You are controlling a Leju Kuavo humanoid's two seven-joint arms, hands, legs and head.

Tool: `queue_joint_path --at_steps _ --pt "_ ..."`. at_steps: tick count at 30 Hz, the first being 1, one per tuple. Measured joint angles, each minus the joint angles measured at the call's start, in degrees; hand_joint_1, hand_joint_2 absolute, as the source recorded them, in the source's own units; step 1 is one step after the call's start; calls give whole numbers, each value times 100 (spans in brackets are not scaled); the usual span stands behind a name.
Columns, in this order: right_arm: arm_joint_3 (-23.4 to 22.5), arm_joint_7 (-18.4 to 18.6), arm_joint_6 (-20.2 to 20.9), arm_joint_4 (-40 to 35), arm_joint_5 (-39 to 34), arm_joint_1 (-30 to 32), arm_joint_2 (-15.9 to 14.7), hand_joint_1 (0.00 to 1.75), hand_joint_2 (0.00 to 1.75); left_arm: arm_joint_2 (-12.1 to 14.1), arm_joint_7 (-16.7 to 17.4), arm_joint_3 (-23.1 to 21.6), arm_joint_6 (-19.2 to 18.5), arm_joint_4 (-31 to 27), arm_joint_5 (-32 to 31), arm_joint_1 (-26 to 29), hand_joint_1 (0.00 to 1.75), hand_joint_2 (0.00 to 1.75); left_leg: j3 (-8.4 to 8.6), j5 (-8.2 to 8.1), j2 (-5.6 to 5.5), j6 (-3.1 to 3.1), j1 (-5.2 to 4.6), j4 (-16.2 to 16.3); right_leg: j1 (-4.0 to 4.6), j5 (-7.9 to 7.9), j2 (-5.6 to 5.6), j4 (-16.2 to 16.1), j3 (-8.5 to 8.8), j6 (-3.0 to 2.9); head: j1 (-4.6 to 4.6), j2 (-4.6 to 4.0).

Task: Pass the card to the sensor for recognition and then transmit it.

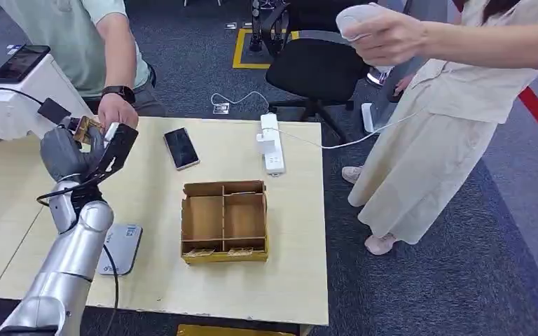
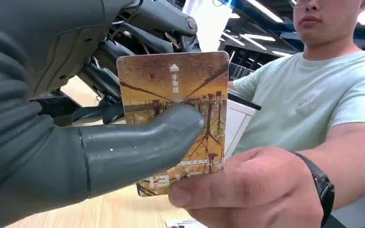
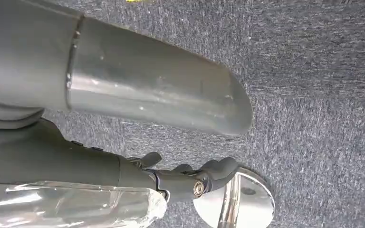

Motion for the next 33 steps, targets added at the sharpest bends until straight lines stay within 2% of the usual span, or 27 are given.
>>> queue_joint_path --at_steps 1,2,3,5,8,9,12,13,33 --pt "15 0 -2 7 -7 0 0 0 0 -28 0 0 31 74 -20 -42 175 175 0 0 0 0 0 0 0 0 0 0 0 0 2 0" --pt "28 0 -13 11 -15 3 0 0 0 -44 -2 0 109 124 -39 -66 23 175 0 0 0 0 0 0 0 0 0 0 -1 0 2 0" --pt "61 0 -31 26 -26 4 0 0 0 -77 -63 0 192 177 -15 -97 0 175 0 0 0 0 0 0 0 0 0 0 -1 0 0 0" --pt "107 -7 -92 48 -127 11 0 0 0 -162 -275 -61 260 210 230 -125 0 175 0 0 2 0 0 0 0 0 2 0 -1 0 0 0" --pt "116 -7 -98 55 -136 13 0 0 0 -162 -356 -74 291 210 273 -127 0 175 0 0 1 0 0 0 0 0 2 0 -1 0 0 0" --pt "120 -9 -98 55 -138 13 0 0 0 -162 -356 -77 291 210 286 -128 0 0 0 0 2 0 0 0 0 0 2 0 -1 0 2 0" --pt "133 -11 -96 57 -153 13 0 0 0 -157 -358 -79 291 205 319 -128 0 0 0 0 2 0 0 0 0 0 2 0 -1 0 2 0" --pt "144 -15 -96 57 -164 12 0 0 0 -155 -361 -79 289 197 337 -128 0 175 0 0 2 0 0 0 0 0 2 0 -1 0 0 0" --pt "247 -7 -101 81 -214 12 0 0 0 2 -466 -77 352 -4 522 -85 0 175 -4 0 0 0 0 -1 0 0 0 1 0 0 2 0"
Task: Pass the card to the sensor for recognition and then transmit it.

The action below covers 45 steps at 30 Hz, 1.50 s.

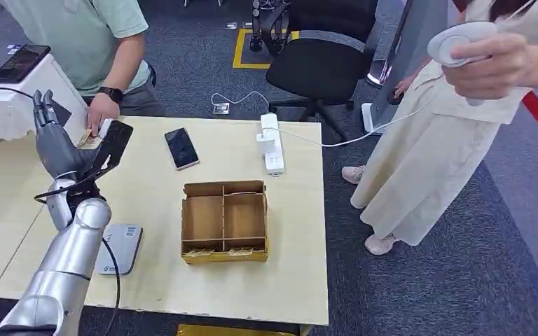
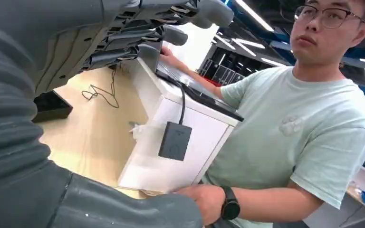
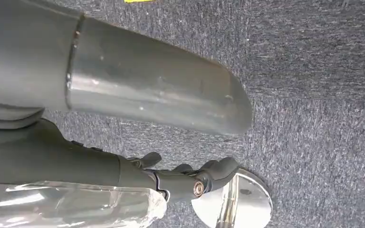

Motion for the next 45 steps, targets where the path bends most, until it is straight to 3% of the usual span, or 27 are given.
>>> queue_joint_path --at_steps 9,17,22,29,34,40,45 --pt "9 2 0 2 -103 20 0 0 0 393 -155 81 39 -391 74 366 0 175 -3 0 2 0 1 -3 0 -1 2 1 -1 -1 -2 0" --pt "18 -11 2 0 -177 65 -2 0 0 875 -306 520 -151 -1163 -223 1389 0 175 -6 -4 4 -2 1 -6 0 -8 6 1 -5 -1 0 0" --pt "52 -26 7 -4 -223 89 -7 0 0 1019 -446 877 -267 -1732 -352 2087 0 175 -5 -7 4 -3 0 -6 0 -8 6 0 -7 0 0 0" --pt "87 -31 7 -4 -240 95 -20 0 0 1049 -551 1064 -380 -2182 -450 2583 0 175 -6 -7 1 -3 0 -6 0 -8 2 0 -4 0 0 0" --pt "96 -41 13 -9 -312 99 -31 0 0 1030 -732 1104 -712 -2636 -461 3059 0 175 -5 -8 1 -2 0 -5 0 -9 3 -1 -6 0 0 0" --pt "96 -68 37 -39 -380 102 -33 0 0 1027 -721 1091 -1202 -3047 -505 3457 0 175 -5 -10 4 -1 0 -6 0 -9 4 -2 -8 0 -2 0" --pt "96 -74 79 -57 -402 99 -33 0 0 1023 -741 958 -1394 -3278 -627 3665 0 175 -5 -9 3 -1 1 -6 0 -9 2 -2 -7 0 0 0"
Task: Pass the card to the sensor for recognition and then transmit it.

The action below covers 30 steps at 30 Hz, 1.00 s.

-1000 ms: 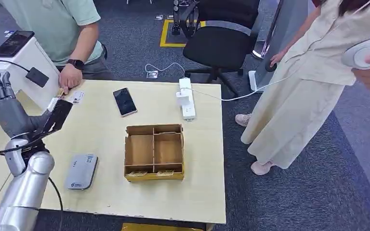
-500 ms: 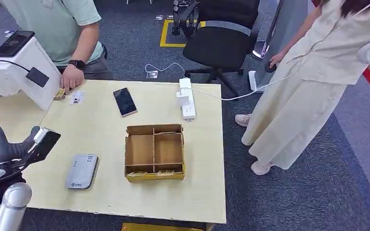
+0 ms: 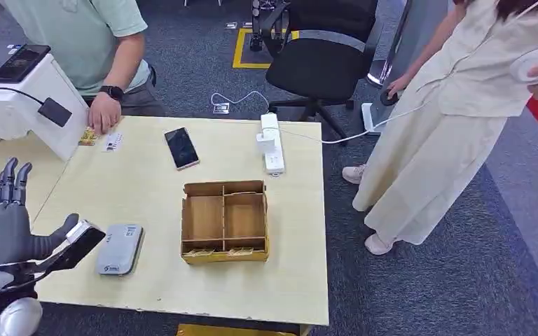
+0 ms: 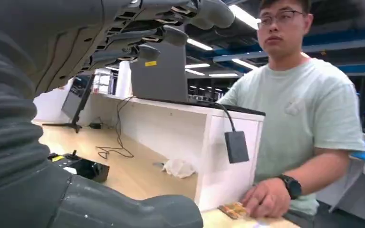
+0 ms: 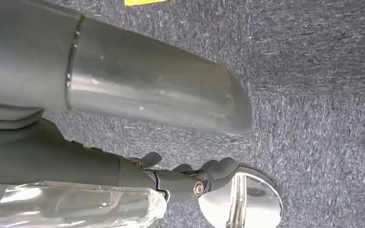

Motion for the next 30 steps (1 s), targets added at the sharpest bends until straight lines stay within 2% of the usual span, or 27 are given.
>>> queue_joint_path --at_steps 21,30 --pt "74 -9 35 7 28 -133 0 0 0 26 70 -684 -188 -81 -341 198 0 175 0 0 -1 0 0 0 0 0 0 0 1 0 -2 0" --pt "170 -2 11 7 -68 -160 -59 0 0 52 339 -702 -68 -125 -600 558 0 175 -1 -1 1 0 0 0 0 0 1 0 0 0 2 0"
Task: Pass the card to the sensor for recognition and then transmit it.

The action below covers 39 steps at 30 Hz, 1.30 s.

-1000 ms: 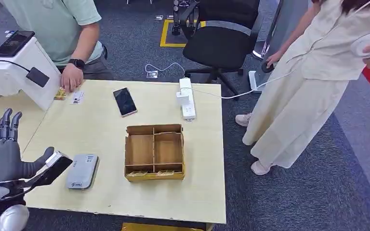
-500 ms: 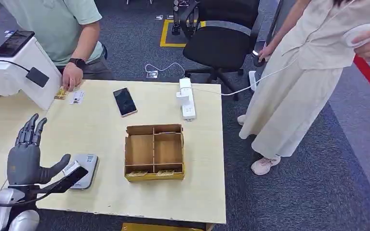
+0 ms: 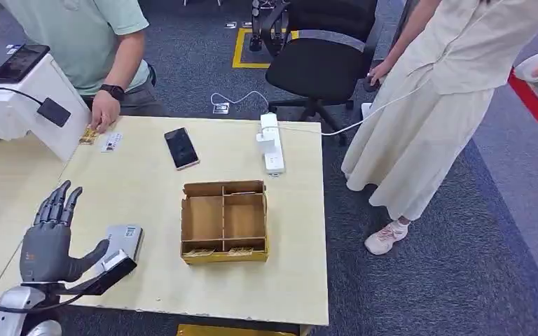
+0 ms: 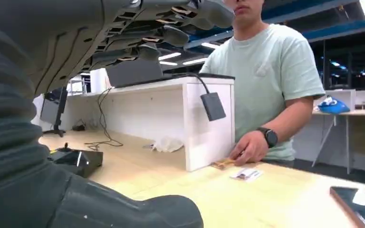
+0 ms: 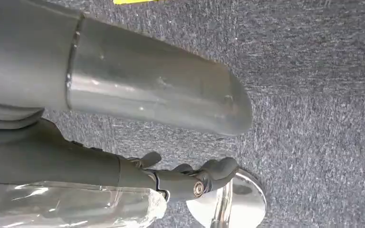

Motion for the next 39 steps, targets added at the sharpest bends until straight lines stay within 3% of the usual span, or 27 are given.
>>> queue_joint_path --at_steps 8,15,25,34,39 --pt "44 20 4 -2 -83 -23 -9 0 0 -22 22 2 101 -273 90 577 0 175 -1 0 -1 0 0 0 0 0 -2 0 0 0 -2 0" --pt "92 44 7 0 -77 -47 -9 0 0 -54 13 9 138 -413 108 737 0 175 0 0 -2 0 0 0 0 0 -5 0 2 0 -2 0" --pt "177 72 9 -7 -192 -88 -9 0 0 -205 -656 24 287 -686 206 987 0 175 0 -3 -3 4 0 0 0 -5 -5 0 2 5 -4 0" --pt "280 111 15 -11 -269 -89 -7 0 0 -258 -441 -219 140 -706 -107 949 0 175 2 -3 -4 4 -1 0 0 -4 -7 -1 2 6 -2 0" --pt "321 125 15 -22 -317 -93 -7 0 0 -247 -251 -684 157 -566 -240 788 0 175 1 -3 -4 4 -1 0 0 -4 -6 -1 2 6 -4 0"
